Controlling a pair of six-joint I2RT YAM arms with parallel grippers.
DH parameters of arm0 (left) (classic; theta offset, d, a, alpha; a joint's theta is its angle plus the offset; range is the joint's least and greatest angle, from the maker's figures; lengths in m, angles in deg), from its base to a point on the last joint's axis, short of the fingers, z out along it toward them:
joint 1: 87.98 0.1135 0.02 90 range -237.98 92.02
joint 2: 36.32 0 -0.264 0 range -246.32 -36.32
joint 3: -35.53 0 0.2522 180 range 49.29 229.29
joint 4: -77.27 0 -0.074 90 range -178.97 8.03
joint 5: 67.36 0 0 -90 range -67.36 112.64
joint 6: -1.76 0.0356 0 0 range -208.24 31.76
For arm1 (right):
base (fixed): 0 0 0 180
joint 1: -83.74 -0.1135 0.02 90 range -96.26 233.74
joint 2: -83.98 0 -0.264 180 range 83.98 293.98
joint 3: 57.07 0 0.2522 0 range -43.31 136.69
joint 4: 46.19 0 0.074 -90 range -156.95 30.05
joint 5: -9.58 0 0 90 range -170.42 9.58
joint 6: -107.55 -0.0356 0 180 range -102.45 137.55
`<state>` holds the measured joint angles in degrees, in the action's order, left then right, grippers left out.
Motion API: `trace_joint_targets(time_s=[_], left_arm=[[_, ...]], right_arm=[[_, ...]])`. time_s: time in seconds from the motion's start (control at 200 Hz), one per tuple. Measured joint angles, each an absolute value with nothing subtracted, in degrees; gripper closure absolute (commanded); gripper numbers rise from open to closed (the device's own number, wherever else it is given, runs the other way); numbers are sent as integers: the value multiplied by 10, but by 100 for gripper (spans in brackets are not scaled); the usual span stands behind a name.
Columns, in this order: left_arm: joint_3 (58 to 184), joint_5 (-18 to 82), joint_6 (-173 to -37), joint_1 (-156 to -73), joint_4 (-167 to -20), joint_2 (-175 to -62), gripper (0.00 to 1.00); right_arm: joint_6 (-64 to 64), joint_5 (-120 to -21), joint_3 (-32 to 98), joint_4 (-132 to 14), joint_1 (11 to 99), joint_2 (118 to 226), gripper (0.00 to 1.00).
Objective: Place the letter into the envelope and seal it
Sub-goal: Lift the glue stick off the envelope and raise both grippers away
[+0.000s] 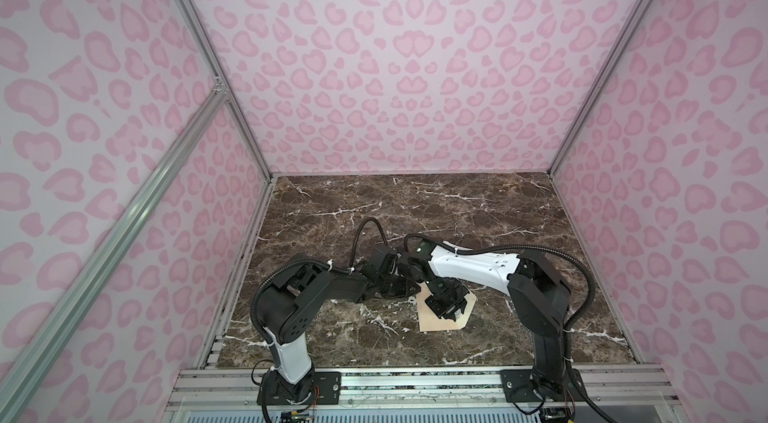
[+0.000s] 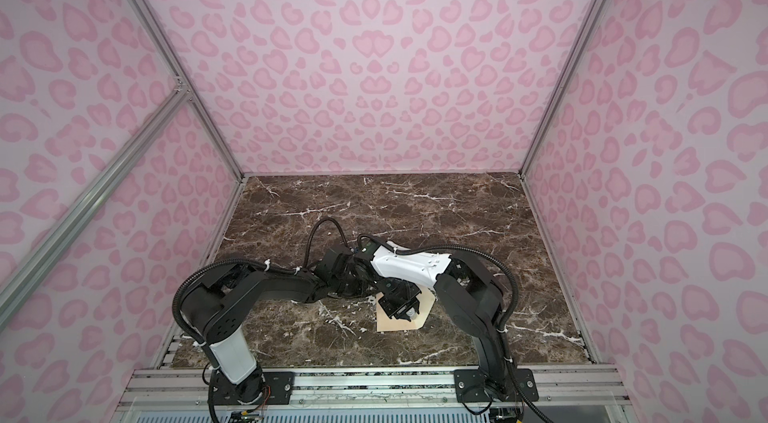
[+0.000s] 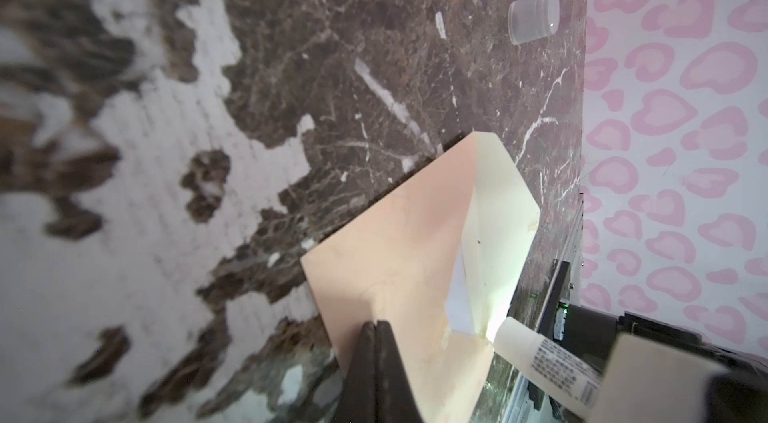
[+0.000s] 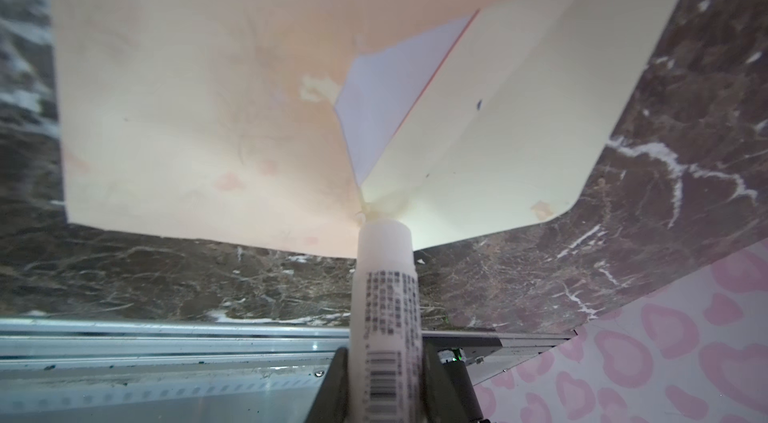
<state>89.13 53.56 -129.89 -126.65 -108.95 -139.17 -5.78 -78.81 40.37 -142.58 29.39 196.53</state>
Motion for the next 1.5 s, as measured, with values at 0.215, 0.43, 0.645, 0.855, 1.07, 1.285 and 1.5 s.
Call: trace_joint_targets(time_s=[0.215,0.43,0.645,0.855,1.07,1.285,1.5], left_arm=[[892,536,-1299,-1267,-1088,-1392,97],[898,535,-1299,-1267,-1077,-1392,96],[907,527,-1298,-1267,-1055,-1388,96],[928,505,-1299,-1268,-1021,-1364,83],[947,505,-1299,-1276,-1019,-1294,69],[947,469,-1303,-1276,-1015,-1166,52],[937,445,-1322,-1275,-1029,-1070,40]], right_arm=[[-63,-781,442,-1430,307,1929,100],[-74,-783,456,-1442,328,1874,100],[-73,-764,424,-1426,362,1807,100],[-73,-703,340,-1325,410,1722,100],[-84,-653,257,-1177,462,1613,100],[-108,-638,140,-995,494,1481,100],[-143,-644,-12,-758,497,1362,100]])
